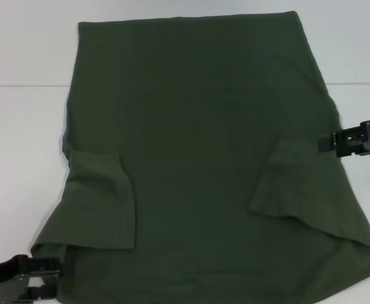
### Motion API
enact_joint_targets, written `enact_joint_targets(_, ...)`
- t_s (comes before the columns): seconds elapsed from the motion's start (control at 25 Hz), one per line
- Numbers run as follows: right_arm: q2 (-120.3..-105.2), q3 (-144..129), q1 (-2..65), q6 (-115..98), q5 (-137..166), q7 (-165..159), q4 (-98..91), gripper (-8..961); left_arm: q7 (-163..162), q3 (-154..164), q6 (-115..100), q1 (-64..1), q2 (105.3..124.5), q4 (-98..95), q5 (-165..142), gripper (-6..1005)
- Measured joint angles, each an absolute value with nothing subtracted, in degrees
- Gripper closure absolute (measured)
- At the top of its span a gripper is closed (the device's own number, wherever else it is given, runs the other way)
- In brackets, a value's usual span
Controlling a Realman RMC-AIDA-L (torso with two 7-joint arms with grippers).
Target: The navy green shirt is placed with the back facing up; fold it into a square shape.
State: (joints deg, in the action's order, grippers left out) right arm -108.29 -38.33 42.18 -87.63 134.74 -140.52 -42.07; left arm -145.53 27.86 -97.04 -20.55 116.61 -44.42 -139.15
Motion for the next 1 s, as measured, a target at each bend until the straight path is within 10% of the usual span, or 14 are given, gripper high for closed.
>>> enact_joint_targets(1.0, -108.22, -35.63, 41.58, -88.16, 134.73, -139.15, -41.98, 310, -146.81, 25.57, -97.50, -21.39, 116.00, -46.56, -136.52, 263)
